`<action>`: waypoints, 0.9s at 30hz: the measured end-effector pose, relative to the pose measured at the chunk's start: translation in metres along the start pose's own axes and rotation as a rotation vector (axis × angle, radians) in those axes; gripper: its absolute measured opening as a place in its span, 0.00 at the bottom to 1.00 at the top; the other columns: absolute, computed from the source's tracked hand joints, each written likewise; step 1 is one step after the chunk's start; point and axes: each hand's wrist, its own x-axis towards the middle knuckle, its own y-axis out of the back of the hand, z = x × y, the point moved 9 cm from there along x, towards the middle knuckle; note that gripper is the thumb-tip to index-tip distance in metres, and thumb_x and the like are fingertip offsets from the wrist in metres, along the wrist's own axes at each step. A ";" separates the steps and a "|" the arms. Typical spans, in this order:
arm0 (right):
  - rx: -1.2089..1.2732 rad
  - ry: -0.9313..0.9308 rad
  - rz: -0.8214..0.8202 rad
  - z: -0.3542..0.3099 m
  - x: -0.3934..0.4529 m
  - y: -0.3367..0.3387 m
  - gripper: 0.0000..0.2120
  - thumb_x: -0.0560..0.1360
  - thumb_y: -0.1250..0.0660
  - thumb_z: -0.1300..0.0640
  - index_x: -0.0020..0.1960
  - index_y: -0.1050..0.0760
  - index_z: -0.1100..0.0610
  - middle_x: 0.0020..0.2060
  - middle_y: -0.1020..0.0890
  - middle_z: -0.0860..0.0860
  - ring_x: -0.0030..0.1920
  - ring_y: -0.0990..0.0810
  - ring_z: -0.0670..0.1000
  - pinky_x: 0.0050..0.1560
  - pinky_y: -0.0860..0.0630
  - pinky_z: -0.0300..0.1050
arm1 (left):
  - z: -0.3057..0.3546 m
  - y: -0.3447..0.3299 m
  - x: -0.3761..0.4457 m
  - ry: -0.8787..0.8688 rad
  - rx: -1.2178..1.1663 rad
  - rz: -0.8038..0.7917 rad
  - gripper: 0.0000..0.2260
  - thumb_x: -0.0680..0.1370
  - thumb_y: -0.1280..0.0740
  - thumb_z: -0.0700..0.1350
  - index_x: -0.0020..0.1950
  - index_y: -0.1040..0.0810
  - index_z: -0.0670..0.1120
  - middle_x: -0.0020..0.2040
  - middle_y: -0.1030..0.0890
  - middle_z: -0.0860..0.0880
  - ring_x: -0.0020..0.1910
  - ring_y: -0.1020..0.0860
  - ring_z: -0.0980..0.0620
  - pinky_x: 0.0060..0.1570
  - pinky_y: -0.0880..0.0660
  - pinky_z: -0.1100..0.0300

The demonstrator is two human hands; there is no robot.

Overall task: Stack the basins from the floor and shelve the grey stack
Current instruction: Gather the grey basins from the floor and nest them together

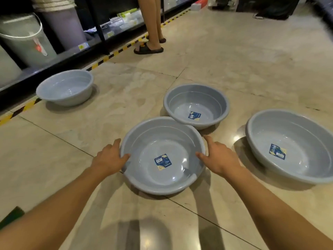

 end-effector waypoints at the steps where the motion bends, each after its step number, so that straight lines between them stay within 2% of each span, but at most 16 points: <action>1: 0.020 -0.027 -0.023 0.003 0.001 -0.009 0.36 0.75 0.38 0.36 0.77 0.47 0.47 0.59 0.21 0.55 0.56 0.21 0.60 0.52 0.23 0.56 | -0.007 -0.010 0.002 0.031 -0.048 -0.014 0.36 0.77 0.33 0.61 0.78 0.43 0.49 0.64 0.24 0.40 0.62 0.24 0.37 0.56 0.25 0.47; 3: 0.076 -0.103 -0.050 0.010 0.005 -0.023 0.38 0.76 0.38 0.36 0.78 0.49 0.48 0.60 0.22 0.57 0.56 0.21 0.61 0.54 0.23 0.58 | -0.013 -0.029 0.007 0.064 -0.153 -0.024 0.34 0.77 0.32 0.58 0.77 0.42 0.48 0.63 0.22 0.40 0.58 0.22 0.39 0.50 0.26 0.52; 5: 0.143 -0.167 -0.074 0.014 0.011 -0.034 0.38 0.77 0.37 0.39 0.79 0.51 0.50 0.62 0.23 0.58 0.57 0.21 0.62 0.56 0.23 0.59 | -0.011 -0.043 0.012 0.065 -0.247 -0.015 0.30 0.77 0.30 0.52 0.75 0.40 0.48 0.57 0.21 0.43 0.47 0.23 0.43 0.41 0.29 0.56; 9: 0.239 -0.195 -0.099 0.012 0.011 -0.054 0.35 0.78 0.35 0.48 0.78 0.50 0.51 0.59 0.22 0.59 0.56 0.21 0.62 0.56 0.23 0.59 | -0.009 -0.056 0.015 0.046 -0.325 0.031 0.33 0.77 0.32 0.43 0.78 0.45 0.49 0.49 0.25 0.46 0.37 0.27 0.49 0.33 0.31 0.58; 13: 0.225 -0.183 -0.070 0.006 0.004 -0.059 0.36 0.77 0.36 0.52 0.78 0.51 0.52 0.55 0.21 0.58 0.52 0.20 0.61 0.53 0.22 0.58 | -0.018 -0.055 0.009 0.039 -0.335 0.061 0.31 0.77 0.32 0.44 0.76 0.43 0.51 0.50 0.23 0.46 0.41 0.24 0.44 0.38 0.26 0.54; 15: 0.217 -0.169 -0.068 -0.001 0.000 -0.060 0.35 0.77 0.36 0.51 0.78 0.51 0.52 0.54 0.21 0.57 0.51 0.20 0.60 0.53 0.22 0.57 | -0.028 -0.055 0.002 0.050 -0.348 0.069 0.29 0.77 0.32 0.44 0.74 0.41 0.52 0.49 0.23 0.45 0.39 0.24 0.45 0.38 0.24 0.53; 20: 0.192 -0.083 -0.077 -0.033 -0.006 -0.064 0.34 0.77 0.36 0.51 0.78 0.48 0.53 0.52 0.20 0.57 0.48 0.20 0.58 0.48 0.21 0.53 | -0.068 -0.045 -0.019 0.084 -0.323 0.155 0.28 0.77 0.33 0.46 0.75 0.39 0.51 0.55 0.19 0.40 0.43 0.28 0.45 0.43 0.29 0.52; 23: 0.192 -0.035 -0.025 -0.049 -0.001 -0.050 0.32 0.76 0.35 0.51 0.76 0.44 0.54 0.52 0.20 0.57 0.48 0.21 0.59 0.43 0.26 0.49 | -0.077 -0.032 -0.024 0.087 -0.313 0.172 0.29 0.78 0.34 0.46 0.77 0.40 0.50 0.57 0.19 0.38 0.46 0.25 0.40 0.45 0.29 0.52; 25: 0.197 -0.005 0.019 -0.056 0.003 -0.034 0.31 0.76 0.35 0.51 0.76 0.43 0.53 0.52 0.20 0.57 0.48 0.21 0.59 0.43 0.26 0.50 | -0.071 -0.015 -0.022 0.067 -0.300 0.196 0.29 0.78 0.34 0.46 0.77 0.41 0.50 0.57 0.19 0.38 0.49 0.23 0.37 0.45 0.28 0.52; 27: 0.212 0.024 0.066 -0.059 0.006 -0.013 0.31 0.76 0.35 0.51 0.75 0.42 0.52 0.51 0.20 0.56 0.48 0.21 0.59 0.44 0.23 0.52 | -0.059 0.009 -0.019 0.027 -0.300 0.242 0.28 0.78 0.34 0.46 0.77 0.40 0.49 0.56 0.19 0.39 0.45 0.25 0.41 0.44 0.29 0.52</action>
